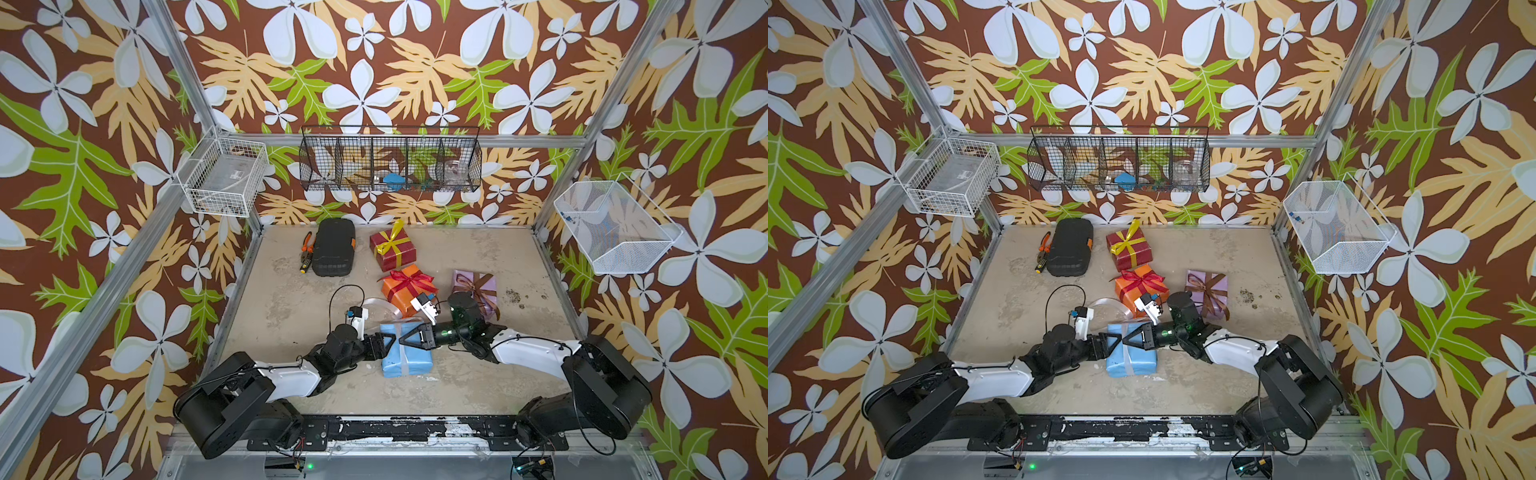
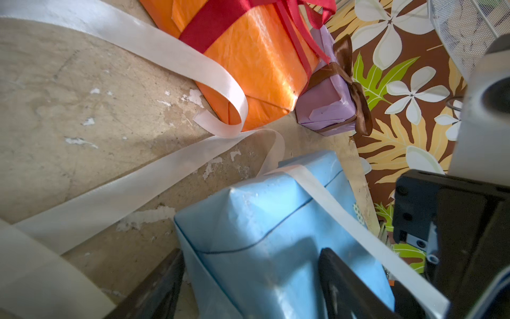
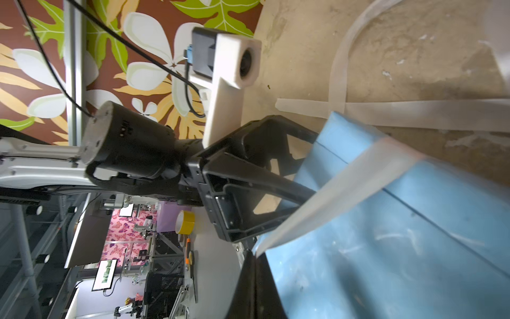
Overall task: Untie the ribbon bows on the gift boxes
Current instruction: Pull the ribbon from the gift box.
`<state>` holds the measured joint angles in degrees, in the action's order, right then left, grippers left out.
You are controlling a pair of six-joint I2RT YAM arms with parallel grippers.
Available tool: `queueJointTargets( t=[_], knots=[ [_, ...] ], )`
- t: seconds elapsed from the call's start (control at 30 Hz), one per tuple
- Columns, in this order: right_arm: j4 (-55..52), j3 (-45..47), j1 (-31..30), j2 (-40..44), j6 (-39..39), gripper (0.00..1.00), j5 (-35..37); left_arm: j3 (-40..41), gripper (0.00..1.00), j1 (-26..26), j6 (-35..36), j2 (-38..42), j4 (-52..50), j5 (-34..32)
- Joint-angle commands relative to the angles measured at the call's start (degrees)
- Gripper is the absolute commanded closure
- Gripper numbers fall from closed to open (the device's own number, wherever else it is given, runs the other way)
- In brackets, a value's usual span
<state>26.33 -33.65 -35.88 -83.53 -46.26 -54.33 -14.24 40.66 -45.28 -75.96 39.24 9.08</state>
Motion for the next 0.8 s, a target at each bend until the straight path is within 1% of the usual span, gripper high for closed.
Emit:
queueJointTargets(
  t=[0.0, 0.03, 0.07, 0.23, 0.37, 0.47, 0.63, 0.77],
  knots=[
    [7.2, 0.3, 0.1, -0.4, -1.6, 1.00, -3.7, -0.2, 0.13, -0.1, 1.0, 1.2, -4.4, 1.9],
    [7.4, 0.5, 0.1, -0.7, -1.8, 1.00, -3.7, -0.5, 0.04, -0.1, 1.1, 1.6, -4.4, 2.6],
    [7.6, 0.6, 0.1, -1.0, -1.6, 1.00, -3.7, -0.5, 0.00, 0.0, 1.0, 2.2, -4.2, 3.4],
    [7.9, 1.0, 0.2, -2.6, -1.1, 1.00, -3.4, -0.3, 0.00, 0.0, 0.3, 2.6, -1.4, 5.7],
    [9.0, 2.1, 0.2, -3.2, -1.1, 1.00, -3.2, -0.6, 0.00, -0.1, 0.4, -1.6, 0.2, 7.8],
    [9.8, 3.0, 0.2, -3.7, -1.2, 1.00, -3.1, 0.7, 0.00, -0.1, -2.0, -5.4, 5.9, 10.6],
    [13.6, 4.5, 0.1, -4.6, -3.1, 0.80, -2.8, 2.1, 0.00, 0.1, -5.5, -8.8, 13.1, 13.4],
    [19.7, 5.3, 0.2, -6.3, -6.7, 0.73, -3.4, 2.1, 0.00, 0.4, -5.5, -8.4, 13.2, 13.9]
  ],
)
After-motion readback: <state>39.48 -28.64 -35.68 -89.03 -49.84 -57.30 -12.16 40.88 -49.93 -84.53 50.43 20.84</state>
